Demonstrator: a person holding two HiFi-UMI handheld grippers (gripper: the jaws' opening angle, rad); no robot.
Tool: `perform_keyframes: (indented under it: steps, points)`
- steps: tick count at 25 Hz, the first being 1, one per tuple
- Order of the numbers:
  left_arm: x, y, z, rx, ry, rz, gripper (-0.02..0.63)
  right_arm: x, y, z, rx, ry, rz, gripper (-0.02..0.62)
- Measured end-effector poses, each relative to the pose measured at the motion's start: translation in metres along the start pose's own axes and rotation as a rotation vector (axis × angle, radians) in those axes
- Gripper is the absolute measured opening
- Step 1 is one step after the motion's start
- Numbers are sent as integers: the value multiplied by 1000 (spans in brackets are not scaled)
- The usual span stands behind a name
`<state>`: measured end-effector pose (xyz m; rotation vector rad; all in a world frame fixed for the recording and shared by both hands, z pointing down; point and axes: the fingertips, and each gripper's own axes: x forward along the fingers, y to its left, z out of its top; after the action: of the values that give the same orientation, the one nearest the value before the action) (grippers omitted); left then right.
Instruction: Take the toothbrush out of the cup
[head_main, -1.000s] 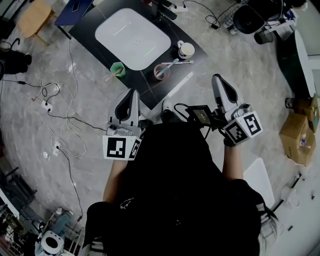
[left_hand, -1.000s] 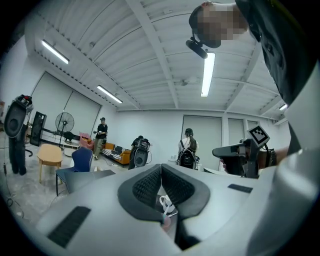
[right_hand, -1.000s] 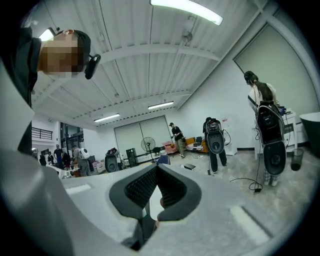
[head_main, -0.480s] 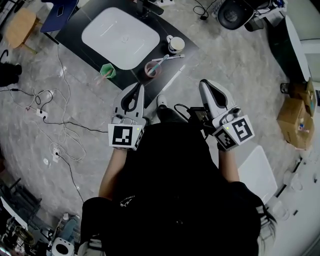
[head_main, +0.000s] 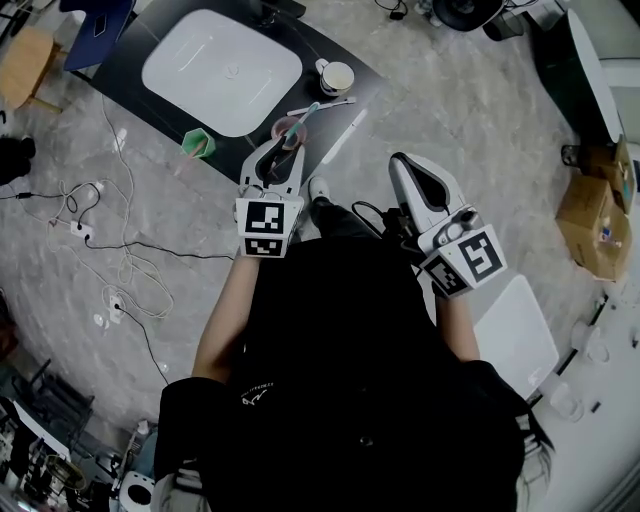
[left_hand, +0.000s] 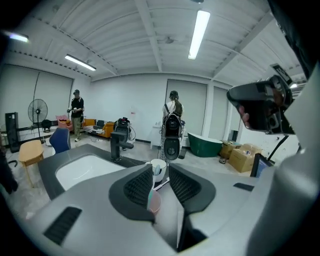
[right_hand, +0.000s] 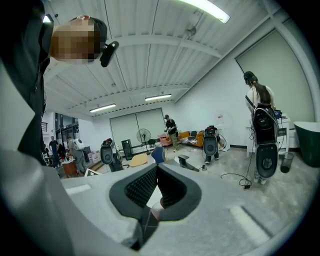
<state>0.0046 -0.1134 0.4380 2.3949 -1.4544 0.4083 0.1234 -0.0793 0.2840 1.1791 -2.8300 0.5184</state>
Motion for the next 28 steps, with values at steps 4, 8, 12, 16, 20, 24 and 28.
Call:
perform_keyframes:
  steps: [4, 8, 12, 16, 20, 24, 28]
  points:
    - [32, 1, -18, 14, 96, 18, 102, -3, -17, -3, 11, 15, -17, 6]
    - [57, 6, -30, 41, 187, 51, 101, -11, -40, -9, 0, 52, -51, 6]
    - [80, 9, -45, 52, 268, 57, 97, -14, -62, -8, 15, 57, -71, 6]
    - [97, 12, -51, 52, 297, 71, 80, -13, -78, -9, 18, 66, -78, 6]
    - [109, 13, -56, 53, 325, 83, 77, -13, -92, -10, 30, 74, -81, 6]
    - [116, 17, -60, 39, 344, 104, 57, -10, -104, -9, 36, 80, -78, 6]
    - [120, 20, -59, 33, 337, 126, 41, -6, -111, -10, 38, 87, -68, 6]
